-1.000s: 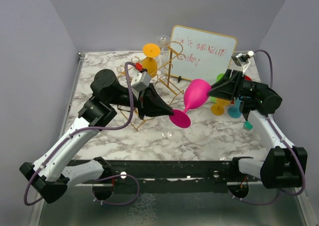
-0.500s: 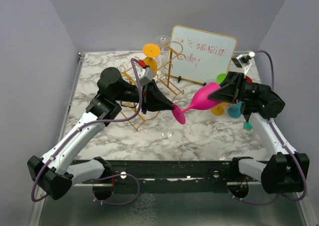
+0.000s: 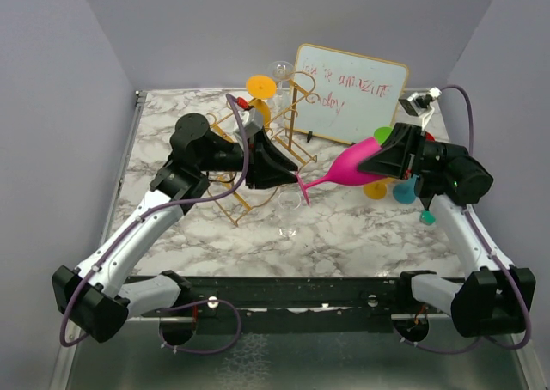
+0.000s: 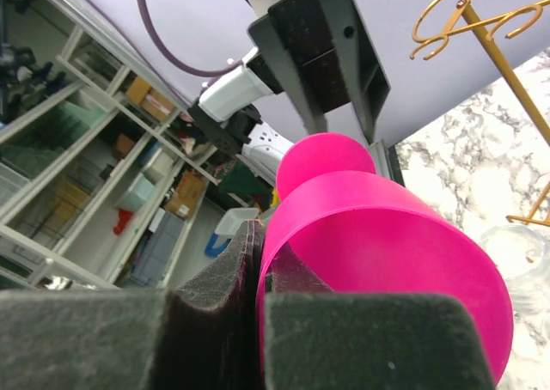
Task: Take the wine glass off the wine glass rack
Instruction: Place the wine glass at the center of the board.
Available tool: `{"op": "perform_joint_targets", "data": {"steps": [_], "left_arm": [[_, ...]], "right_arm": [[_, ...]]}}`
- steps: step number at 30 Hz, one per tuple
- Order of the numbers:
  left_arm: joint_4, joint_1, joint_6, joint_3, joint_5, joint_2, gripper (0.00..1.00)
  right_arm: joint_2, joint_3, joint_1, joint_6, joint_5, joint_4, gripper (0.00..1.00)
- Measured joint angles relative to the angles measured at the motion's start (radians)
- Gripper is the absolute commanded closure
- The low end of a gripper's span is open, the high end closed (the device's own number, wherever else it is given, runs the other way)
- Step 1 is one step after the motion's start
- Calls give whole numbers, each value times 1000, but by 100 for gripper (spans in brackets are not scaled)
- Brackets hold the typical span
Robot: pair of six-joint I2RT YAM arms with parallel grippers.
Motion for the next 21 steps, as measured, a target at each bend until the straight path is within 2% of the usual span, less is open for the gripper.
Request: {"op": "perform_joint_targets", "data": {"steps": [2, 7, 11, 14, 21], "left_arm": [[-7, -1, -7, 2, -6, 2, 48], [-30, -1, -10, 10, -11, 2, 32], [-39, -1, -10, 10, -21, 1, 26], [-49, -1, -10, 10, -29, -2, 22], [-96, -1, -8, 28, -56, -9, 10]], "right_arm": [[-8, 0, 0, -52, -13, -32, 100], [-40, 1, 0, -154, -32, -131, 100], [-53, 19, 6, -269, -49, -270, 100], [-70, 48, 9, -407, -59, -452, 100], [-98, 267, 25, -953, -64, -1154, 100]]}}
